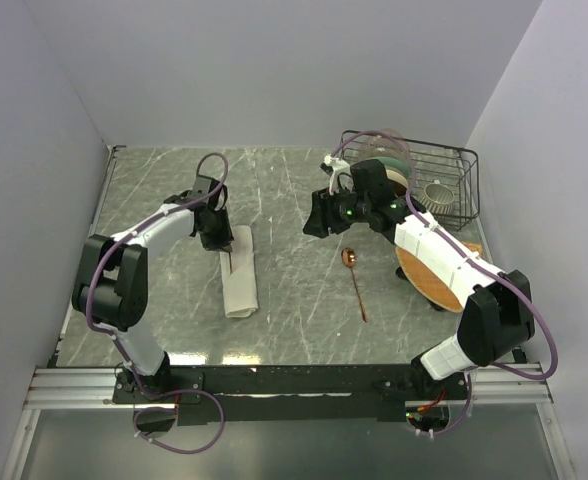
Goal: Fold the napkin into a case and place the utensils inside
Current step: Insert the fork into the folded napkin.
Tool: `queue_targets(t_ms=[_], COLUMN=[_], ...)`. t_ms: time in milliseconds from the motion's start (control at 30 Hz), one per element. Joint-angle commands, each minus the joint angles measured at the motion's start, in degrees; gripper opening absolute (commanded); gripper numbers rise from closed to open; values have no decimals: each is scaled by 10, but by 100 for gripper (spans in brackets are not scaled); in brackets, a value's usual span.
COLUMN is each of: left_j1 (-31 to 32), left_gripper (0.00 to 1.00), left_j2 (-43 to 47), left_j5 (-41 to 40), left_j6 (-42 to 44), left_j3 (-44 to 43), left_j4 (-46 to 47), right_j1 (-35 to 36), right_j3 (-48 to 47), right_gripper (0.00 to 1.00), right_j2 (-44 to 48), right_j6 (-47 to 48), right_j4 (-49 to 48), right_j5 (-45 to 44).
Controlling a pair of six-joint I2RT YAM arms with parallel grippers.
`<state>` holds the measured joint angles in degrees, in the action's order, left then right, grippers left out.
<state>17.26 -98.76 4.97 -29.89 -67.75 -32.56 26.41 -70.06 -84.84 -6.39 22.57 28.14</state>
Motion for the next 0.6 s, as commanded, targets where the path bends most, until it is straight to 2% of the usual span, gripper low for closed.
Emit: queue_targets(t_ms=[0,267,367,500,567], left_j1=[2,3,4,3,2], left_gripper=[1,1,4,26,31], left_j2=[25,23,22,25,35], left_j5=[11,7,7,3,-6], left_j6=[-15,-11,-12,-11,-6], left_j3=[16,31,30,10,-12], left_j4=[-13,-12,-13,-25,-35], right_j1=[-4,-4,-4,-5,-5], right_j3=[1,2,1,-2,-2], right_gripper=[60,61,61,65,65], right_j2=[29,30,28,28,27], right_j6=[9,14,16,29,38], right_j4=[-7,-5,-2,19,36], right_j5=[6,5,3,-14,-37])
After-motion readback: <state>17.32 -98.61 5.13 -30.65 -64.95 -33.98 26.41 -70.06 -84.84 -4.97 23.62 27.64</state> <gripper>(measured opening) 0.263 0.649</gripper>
